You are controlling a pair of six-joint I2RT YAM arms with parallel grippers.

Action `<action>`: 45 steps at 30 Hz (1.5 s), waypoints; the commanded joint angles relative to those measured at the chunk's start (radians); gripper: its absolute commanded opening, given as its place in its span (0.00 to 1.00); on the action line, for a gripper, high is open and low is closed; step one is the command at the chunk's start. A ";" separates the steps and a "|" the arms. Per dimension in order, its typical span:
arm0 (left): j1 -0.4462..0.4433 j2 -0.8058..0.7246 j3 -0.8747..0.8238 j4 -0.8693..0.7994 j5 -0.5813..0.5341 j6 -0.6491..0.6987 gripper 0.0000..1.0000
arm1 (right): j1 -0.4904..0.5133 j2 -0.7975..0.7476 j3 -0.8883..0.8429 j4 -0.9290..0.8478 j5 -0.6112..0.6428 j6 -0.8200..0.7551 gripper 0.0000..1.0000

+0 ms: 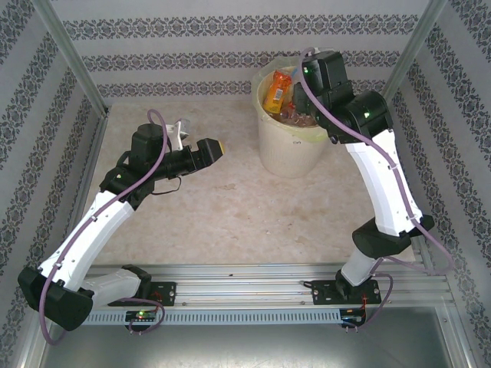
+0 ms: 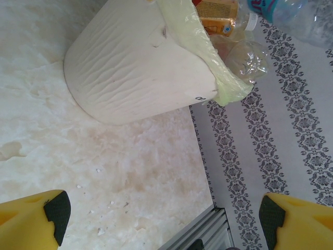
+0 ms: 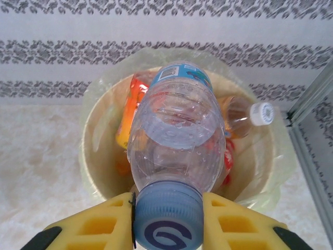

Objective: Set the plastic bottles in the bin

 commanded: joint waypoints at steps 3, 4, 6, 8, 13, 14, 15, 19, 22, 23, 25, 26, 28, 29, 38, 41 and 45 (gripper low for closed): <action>-0.014 -0.015 -0.008 0.023 0.009 -0.002 0.94 | -0.004 0.063 0.014 0.053 0.111 -0.063 0.27; -0.014 -0.018 -0.010 0.021 0.008 -0.003 0.94 | -0.003 0.076 0.023 0.053 0.127 -0.070 0.27; -0.014 -0.018 -0.011 0.021 0.008 -0.003 0.94 | -0.005 0.112 0.053 0.034 0.161 -0.077 0.27; -0.014 -0.017 -0.013 0.020 0.007 -0.002 0.94 | -0.008 0.144 0.076 0.022 0.152 -0.081 0.27; -0.014 -0.015 -0.018 0.029 0.010 -0.009 0.94 | 0.013 0.199 0.100 0.013 0.130 -0.089 0.28; -0.014 -0.016 -0.019 0.029 0.010 -0.009 0.94 | 0.019 0.209 0.107 0.004 0.136 -0.090 0.29; -0.014 -0.017 -0.019 0.027 0.010 -0.009 0.94 | 0.026 0.219 0.115 -0.004 0.148 -0.094 0.30; -0.015 -0.018 -0.022 0.026 0.011 -0.009 0.94 | 0.041 0.236 0.117 -0.024 0.152 -0.089 0.33; -0.015 -0.018 -0.023 0.030 0.014 -0.012 0.94 | 0.050 0.244 0.116 -0.027 0.139 -0.087 0.38; -0.014 -0.018 -0.023 0.031 0.014 -0.013 0.94 | 0.053 0.244 0.116 -0.027 0.126 -0.087 0.40; -0.015 -0.023 -0.025 0.031 0.013 -0.014 0.94 | 0.058 0.243 0.116 -0.025 0.100 -0.089 0.46; -0.014 -0.023 -0.025 0.030 0.013 -0.013 0.94 | 0.061 0.244 0.117 -0.025 0.085 -0.092 0.49; -0.015 -0.025 -0.025 0.027 0.013 -0.013 0.94 | 0.062 0.239 0.119 -0.032 0.050 -0.085 0.54; -0.014 -0.027 -0.025 0.027 0.014 -0.013 0.94 | 0.061 0.234 0.117 -0.032 0.024 -0.083 0.55; -0.015 -0.029 -0.024 0.023 0.015 -0.010 0.94 | 0.024 0.131 0.034 -0.014 -0.320 -0.050 0.51; -0.015 -0.028 -0.027 0.026 0.016 -0.012 0.94 | -0.014 0.091 -0.030 -0.006 -0.453 -0.035 0.40; -0.014 -0.023 -0.028 0.033 0.020 -0.013 0.94 | -0.063 0.053 -0.131 0.030 -0.673 -0.022 0.37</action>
